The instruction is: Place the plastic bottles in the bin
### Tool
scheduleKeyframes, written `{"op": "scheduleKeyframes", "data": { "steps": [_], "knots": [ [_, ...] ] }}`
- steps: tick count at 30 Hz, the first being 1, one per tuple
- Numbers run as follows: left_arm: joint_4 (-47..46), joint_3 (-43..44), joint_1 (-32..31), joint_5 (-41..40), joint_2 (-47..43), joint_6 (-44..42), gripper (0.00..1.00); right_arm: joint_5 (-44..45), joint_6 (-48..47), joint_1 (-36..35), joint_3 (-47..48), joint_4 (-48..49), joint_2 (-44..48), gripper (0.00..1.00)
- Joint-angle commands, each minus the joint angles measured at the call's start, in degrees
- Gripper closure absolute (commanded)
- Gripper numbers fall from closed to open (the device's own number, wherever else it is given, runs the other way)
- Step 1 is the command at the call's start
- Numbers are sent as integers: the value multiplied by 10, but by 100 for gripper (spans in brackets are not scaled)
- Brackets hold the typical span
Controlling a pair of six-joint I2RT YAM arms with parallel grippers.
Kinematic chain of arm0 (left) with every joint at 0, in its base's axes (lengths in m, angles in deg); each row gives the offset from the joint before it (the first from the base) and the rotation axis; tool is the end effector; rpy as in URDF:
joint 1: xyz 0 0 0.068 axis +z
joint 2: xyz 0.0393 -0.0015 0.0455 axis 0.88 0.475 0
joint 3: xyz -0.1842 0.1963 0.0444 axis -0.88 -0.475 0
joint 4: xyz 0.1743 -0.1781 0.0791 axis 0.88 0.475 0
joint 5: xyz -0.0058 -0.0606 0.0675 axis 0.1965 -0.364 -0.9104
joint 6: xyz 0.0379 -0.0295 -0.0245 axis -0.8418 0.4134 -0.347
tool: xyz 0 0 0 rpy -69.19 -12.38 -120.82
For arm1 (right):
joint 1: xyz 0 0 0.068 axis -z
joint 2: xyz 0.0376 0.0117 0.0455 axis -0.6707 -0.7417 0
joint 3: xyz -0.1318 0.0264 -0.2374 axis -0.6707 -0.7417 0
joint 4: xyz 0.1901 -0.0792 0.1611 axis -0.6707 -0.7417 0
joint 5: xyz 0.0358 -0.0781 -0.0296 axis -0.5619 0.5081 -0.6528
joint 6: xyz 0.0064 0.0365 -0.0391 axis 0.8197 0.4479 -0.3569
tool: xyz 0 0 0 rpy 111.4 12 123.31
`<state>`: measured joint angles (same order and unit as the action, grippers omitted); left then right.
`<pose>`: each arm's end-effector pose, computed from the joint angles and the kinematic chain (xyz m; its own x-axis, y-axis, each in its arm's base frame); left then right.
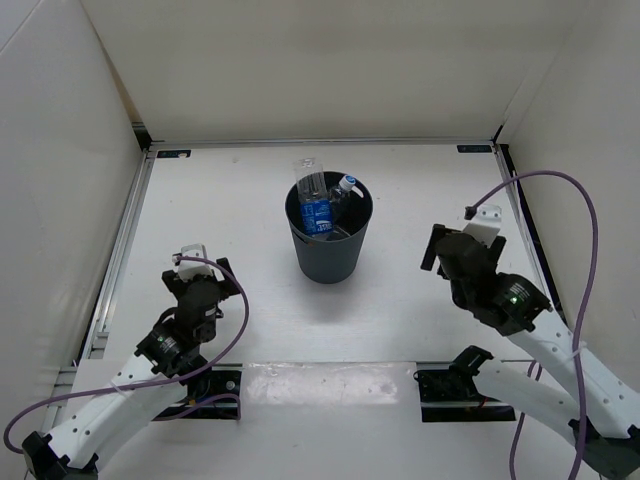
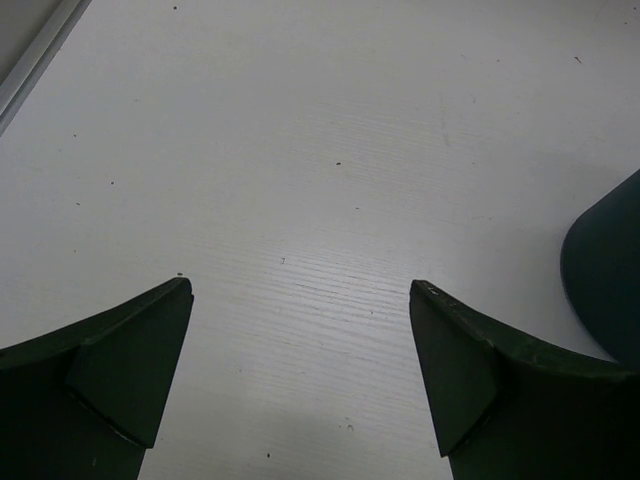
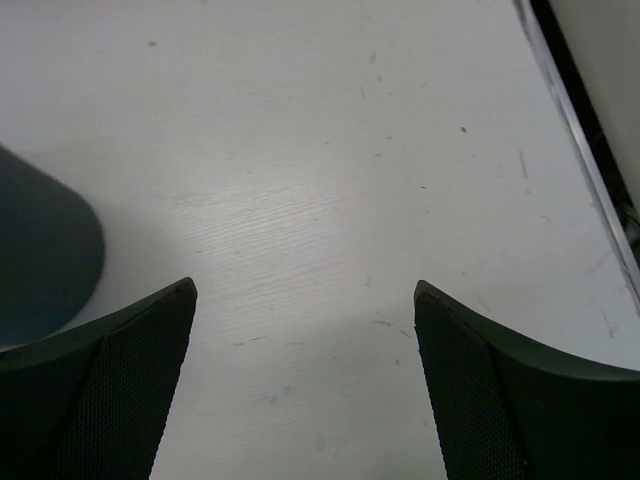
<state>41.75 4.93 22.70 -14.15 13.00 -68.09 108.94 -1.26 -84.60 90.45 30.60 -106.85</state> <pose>0.1045 -0.0511 0.2179 -0.2792 -0.0912 -0.9559 -0.2023 0.9787 -0.0343 0.1197 0.0742 0.3362 -0.3751 0.1214 -0.9190 0.1974 0.9791 0.0487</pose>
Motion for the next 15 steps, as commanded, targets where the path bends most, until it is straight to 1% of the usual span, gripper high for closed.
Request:
{"op": "scheduleKeyframes", "data": {
  "steps": [1, 2, 4, 5, 6, 8, 9, 10, 11, 12, 13, 14, 15],
  "knots": [
    [-5, 9, 2, 4, -1, 0, 0, 88, 91, 21, 0, -82, -26, 10],
    [-5, 8, 1, 5, -4, -1, 0, 95, 128, 44, -8, -102, -33, 10],
    [-3, 8, 3, 5, -6, 0, 0, 107, 163, 81, -23, -131, -44, 10],
    [-5, 7, 1, 5, -4, 0, 0, 103, 198, 91, -20, -130, -48, 10],
    [-3, 7, 2, 5, -6, 0, 0, 100, 191, 111, -17, -126, -49, 10],
    [-5, 8, 1, 4, -3, 1, 0, 105, 186, 121, -24, -108, -49, 10],
    [-5, 10, 2, 5, -2, 1, 0, 93, 180, 155, -28, -98, -46, 10],
    [-5, 9, 1, 4, -1, 2, 0, 80, 168, 170, -40, -70, -44, 10],
    [-5, 8, 0, 4, 1, 1, 0, 32, 145, 181, -55, -54, -41, 10],
    [-5, 10, 2, 5, 3, 0, 0, 12, 123, 232, -63, -4, -38, 10],
    [-5, 9, 3, 5, 3, 2, 0, -10, 111, 249, -83, 12, -38, 10],
    [-6, 11, 2, 4, 3, 2, 0, -83, 79, 287, -101, 25, -37, 10],
    [-4, 11, 1, 4, 3, 4, 0, -112, 73, 306, -104, 42, -39, 10]
  ]
}}
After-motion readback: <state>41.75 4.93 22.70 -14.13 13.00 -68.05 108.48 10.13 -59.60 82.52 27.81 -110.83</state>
